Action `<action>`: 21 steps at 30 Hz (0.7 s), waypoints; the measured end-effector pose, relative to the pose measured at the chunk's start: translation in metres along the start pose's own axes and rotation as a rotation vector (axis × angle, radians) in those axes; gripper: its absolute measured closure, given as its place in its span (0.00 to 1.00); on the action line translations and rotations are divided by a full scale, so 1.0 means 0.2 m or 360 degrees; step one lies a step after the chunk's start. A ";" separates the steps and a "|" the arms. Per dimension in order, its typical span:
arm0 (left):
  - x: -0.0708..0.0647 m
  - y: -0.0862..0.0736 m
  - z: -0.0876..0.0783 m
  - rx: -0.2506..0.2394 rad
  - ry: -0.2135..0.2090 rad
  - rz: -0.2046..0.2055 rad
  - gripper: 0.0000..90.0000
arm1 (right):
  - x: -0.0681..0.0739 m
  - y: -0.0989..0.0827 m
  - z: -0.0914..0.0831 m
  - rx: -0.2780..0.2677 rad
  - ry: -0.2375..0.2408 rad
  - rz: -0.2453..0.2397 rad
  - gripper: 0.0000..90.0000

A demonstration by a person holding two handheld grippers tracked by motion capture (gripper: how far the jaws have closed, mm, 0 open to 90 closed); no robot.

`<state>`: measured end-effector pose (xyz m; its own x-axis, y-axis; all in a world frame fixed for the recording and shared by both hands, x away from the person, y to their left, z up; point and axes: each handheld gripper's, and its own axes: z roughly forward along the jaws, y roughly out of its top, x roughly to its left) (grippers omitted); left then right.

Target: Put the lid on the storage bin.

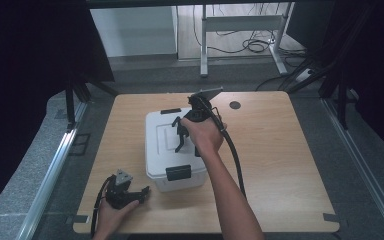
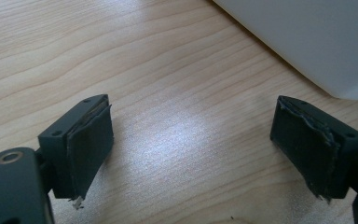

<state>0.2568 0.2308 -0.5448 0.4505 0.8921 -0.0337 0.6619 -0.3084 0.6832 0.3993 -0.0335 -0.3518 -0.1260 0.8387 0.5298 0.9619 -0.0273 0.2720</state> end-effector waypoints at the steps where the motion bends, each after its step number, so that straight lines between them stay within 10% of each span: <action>1: 0.00 0.00 0.00 0.0000 0.0002 -0.0004 0.14 | 0.00 0.00 0.01 0.0004 -0.0001 0.0000 0.94; 21: 0.00 0.00 0.00 0.0000 0.0000 -0.0004 0.14 | -0.03 0.00 0.05 -0.0006 0.0005 0.0000 0.93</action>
<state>0.2566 0.2306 -0.5449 0.4485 0.8931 -0.0355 0.6631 -0.3059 0.6832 0.4019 -0.0327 -0.3629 -0.1271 0.8370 0.5323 0.9610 -0.0291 0.2751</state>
